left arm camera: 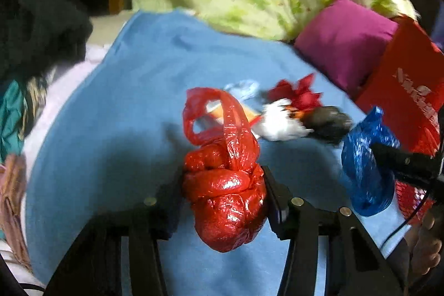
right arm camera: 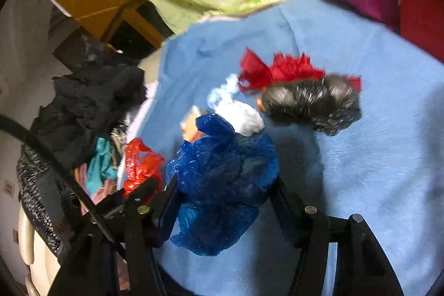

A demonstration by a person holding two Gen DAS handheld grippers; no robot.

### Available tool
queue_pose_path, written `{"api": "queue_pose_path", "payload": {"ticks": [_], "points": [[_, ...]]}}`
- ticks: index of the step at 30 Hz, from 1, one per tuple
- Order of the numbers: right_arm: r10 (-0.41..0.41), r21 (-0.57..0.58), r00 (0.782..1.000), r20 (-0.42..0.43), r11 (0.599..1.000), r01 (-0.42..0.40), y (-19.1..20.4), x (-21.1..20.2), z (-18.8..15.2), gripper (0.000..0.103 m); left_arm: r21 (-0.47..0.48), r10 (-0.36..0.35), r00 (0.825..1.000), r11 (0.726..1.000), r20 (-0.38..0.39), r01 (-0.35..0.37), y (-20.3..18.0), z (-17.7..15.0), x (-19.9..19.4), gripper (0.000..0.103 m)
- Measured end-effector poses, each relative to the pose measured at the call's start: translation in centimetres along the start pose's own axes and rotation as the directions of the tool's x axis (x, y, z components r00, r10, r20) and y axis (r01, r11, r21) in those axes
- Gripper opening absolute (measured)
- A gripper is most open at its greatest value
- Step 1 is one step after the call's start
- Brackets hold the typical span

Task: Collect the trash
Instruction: 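Grasp the red plastic bag with the left tool while the right grasps the blue bag, then carry both bags over the red mesh basket and open both tools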

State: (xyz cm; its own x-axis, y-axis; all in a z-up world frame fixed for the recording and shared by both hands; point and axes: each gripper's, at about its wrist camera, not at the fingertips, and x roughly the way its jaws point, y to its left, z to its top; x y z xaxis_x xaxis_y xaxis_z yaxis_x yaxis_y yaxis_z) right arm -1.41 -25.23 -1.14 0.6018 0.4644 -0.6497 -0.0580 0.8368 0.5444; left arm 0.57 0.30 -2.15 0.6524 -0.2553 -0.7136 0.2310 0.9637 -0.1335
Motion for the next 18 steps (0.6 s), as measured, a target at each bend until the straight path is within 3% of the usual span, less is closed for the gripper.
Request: {"api": "queue_pose_path", "payload": {"ticks": [8, 18], "points": [[0.014, -0.03, 0.987, 0.157, 1.0, -0.01, 1.4, -9.8, -0.9, 0.064, 0.12, -0.031, 0.995, 0.993, 0.099, 0.019, -6.2, 0.1, -6.5, 0.053], [-0.019, 0.011, 0.953, 0.304, 1.0, 0.016, 0.2, -18.1, -2.1, 0.064, 0.227, -0.085, 0.987, 0.972, 0.138, 0.052, -11.7, -0.5, -11.1, 0.053]]}}
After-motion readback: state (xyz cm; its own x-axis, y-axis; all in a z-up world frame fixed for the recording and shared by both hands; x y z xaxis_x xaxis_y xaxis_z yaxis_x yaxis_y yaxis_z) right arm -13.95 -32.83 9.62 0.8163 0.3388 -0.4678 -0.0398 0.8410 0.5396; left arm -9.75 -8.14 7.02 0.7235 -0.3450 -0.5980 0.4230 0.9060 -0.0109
